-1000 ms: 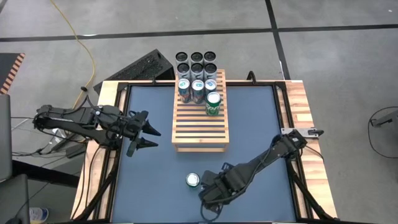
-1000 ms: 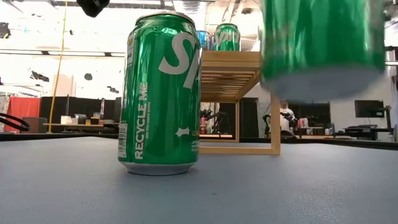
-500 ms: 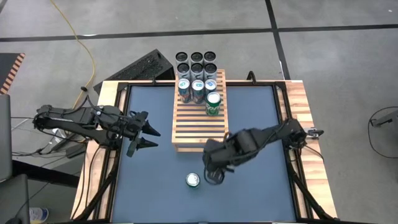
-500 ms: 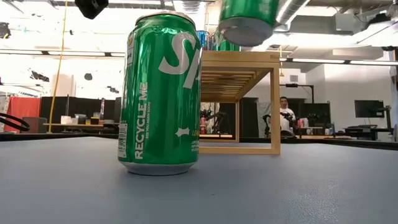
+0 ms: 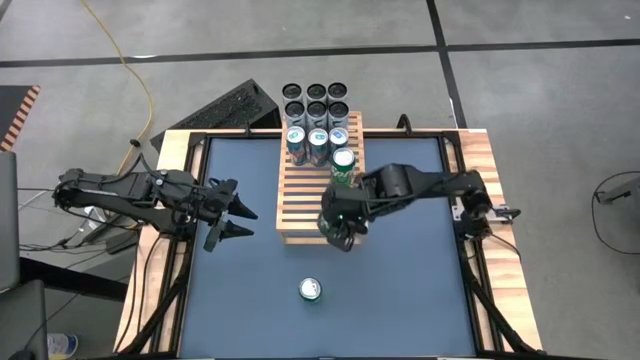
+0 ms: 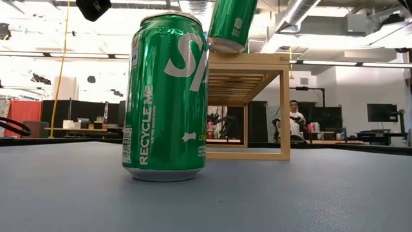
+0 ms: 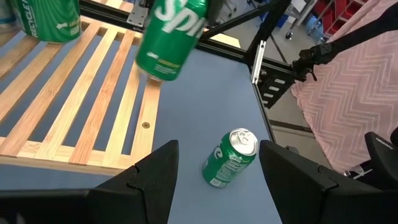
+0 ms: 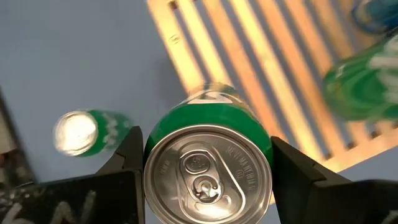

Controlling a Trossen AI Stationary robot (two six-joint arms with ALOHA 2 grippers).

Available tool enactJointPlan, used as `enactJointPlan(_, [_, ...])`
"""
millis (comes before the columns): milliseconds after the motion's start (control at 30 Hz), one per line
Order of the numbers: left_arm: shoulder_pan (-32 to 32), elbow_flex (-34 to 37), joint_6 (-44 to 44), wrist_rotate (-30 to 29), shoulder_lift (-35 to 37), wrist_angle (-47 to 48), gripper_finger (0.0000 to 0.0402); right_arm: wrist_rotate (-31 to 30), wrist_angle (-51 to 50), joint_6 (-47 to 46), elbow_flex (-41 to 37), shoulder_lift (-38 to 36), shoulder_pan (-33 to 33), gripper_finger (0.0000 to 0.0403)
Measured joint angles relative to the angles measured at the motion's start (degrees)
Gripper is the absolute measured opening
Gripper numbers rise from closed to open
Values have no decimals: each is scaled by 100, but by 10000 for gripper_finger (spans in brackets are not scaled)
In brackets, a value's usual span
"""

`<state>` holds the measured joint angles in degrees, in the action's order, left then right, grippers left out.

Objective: Place canned beverage on shelf
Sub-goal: Put the green soda can on the shelf aligned to the other green soda can

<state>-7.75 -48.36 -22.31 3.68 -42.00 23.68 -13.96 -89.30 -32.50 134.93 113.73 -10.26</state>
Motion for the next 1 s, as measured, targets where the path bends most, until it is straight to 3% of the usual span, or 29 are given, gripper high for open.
enactJointPlan(467, [2,0,-111,-661,-2,-19,212,27,-43,892,9,4,456,194])
enactJointPlan(733, [1,0,-153,-593,-2,-106,212,68,-55,1181,-1,23,609,304])
enactJointPlan(1000, [2,0,-153,-602,-22,-140,212,76,139,1415,-2,28,608,308])
